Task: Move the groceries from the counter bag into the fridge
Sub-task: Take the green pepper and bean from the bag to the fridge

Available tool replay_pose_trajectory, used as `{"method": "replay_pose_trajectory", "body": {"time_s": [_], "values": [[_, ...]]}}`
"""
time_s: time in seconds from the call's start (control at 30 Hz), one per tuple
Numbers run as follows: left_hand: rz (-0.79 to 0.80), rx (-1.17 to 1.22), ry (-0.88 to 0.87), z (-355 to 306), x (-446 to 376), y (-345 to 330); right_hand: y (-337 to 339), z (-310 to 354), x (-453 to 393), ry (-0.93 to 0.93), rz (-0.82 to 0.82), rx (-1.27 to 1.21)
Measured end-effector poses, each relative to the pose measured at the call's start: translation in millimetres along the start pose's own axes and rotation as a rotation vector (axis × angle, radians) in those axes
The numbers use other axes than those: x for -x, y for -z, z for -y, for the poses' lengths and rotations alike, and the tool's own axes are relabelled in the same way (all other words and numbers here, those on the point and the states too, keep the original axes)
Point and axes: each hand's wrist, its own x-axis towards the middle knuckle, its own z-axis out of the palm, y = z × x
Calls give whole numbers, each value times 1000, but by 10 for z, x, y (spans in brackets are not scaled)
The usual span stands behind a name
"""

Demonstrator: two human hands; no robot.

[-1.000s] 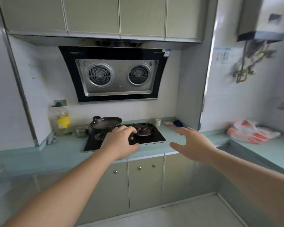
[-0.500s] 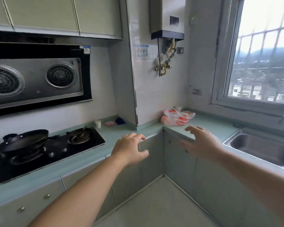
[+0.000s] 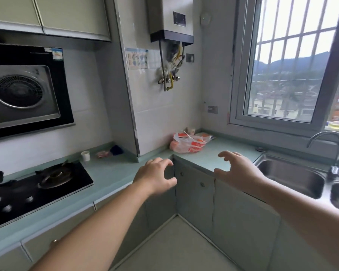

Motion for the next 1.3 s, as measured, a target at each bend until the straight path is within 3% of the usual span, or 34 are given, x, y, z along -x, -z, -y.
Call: {"method": "replay_pose_trajectory", "body": {"time_s": [0.27, 0.6, 0.87, 1.3], "values": [[-48, -9, -124, 514, -1213, -321, -339, -14, -1106, -35, 24, -6], [-30, 47, -118, 992, -2509, -565, -694, -172, -2370, -65, 11, 57], [59, 27, -72, 998, -3480, -1028, -1113, -764, -3286, -71, 60, -6], [49, 86, 28, 606, -5347, -1599, -1445, -2032, -5125, -29, 109, -100]]}}
